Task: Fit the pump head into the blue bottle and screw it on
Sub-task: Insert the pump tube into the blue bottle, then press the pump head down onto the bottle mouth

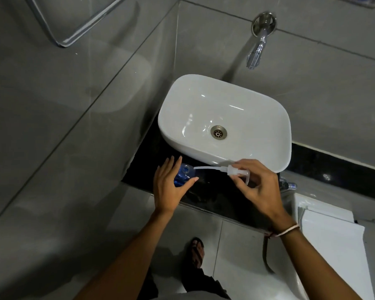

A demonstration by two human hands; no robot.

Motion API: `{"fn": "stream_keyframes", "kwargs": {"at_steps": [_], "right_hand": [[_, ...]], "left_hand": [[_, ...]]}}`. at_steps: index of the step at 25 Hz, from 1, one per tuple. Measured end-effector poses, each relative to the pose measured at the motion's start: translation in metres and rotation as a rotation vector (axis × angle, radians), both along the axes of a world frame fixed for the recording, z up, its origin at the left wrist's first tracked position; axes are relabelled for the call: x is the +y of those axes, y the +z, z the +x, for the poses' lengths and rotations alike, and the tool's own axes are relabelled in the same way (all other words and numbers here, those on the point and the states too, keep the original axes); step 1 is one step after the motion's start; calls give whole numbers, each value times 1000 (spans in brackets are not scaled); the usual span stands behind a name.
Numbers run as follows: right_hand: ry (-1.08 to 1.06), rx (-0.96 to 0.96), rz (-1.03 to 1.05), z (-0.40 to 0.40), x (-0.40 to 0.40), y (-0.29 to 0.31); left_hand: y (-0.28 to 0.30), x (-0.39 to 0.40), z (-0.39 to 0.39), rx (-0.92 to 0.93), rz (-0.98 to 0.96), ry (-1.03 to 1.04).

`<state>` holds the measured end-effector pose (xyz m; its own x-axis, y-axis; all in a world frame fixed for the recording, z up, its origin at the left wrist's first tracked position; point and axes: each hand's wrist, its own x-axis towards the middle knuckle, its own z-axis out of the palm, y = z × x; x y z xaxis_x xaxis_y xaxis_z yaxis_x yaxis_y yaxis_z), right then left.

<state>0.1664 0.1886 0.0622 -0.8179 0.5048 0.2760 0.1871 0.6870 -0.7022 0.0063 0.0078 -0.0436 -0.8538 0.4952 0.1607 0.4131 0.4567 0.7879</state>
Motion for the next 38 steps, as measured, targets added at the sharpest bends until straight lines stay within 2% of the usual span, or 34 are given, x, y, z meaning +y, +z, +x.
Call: {"fn": "stream_keyframes", "kwargs": {"at_steps": [5, 10, 16, 24, 28, 30, 34, 38], "right_hand": [[203, -102, 162, -35, -10, 32], [419, -344, 352, -72, -17, 49], [579, -584, 451, -128, -47, 45], [571, -659, 494, -129, -50, 26], [399, -688, 552, -127, -44, 10], [329, -698, 474, -120, -41, 5], [342, -539, 5, -109, -34, -4], [197, -503, -116, -103, -34, -16]], "left_hand": [[-1, -3, 0, 8, 24, 3], [-3, -2, 0, 10, 9, 19], [-10, -1, 2, -1, 25, 41], [-14, 2, -1, -5, 94, 29], [-14, 0, -2, 30, 88, 12], [-17, -2, -3, 111, 58, 7], [-17, 0, -6, 204, 5, 19], [-21, -1, -9, 227, 1, 0]]}}
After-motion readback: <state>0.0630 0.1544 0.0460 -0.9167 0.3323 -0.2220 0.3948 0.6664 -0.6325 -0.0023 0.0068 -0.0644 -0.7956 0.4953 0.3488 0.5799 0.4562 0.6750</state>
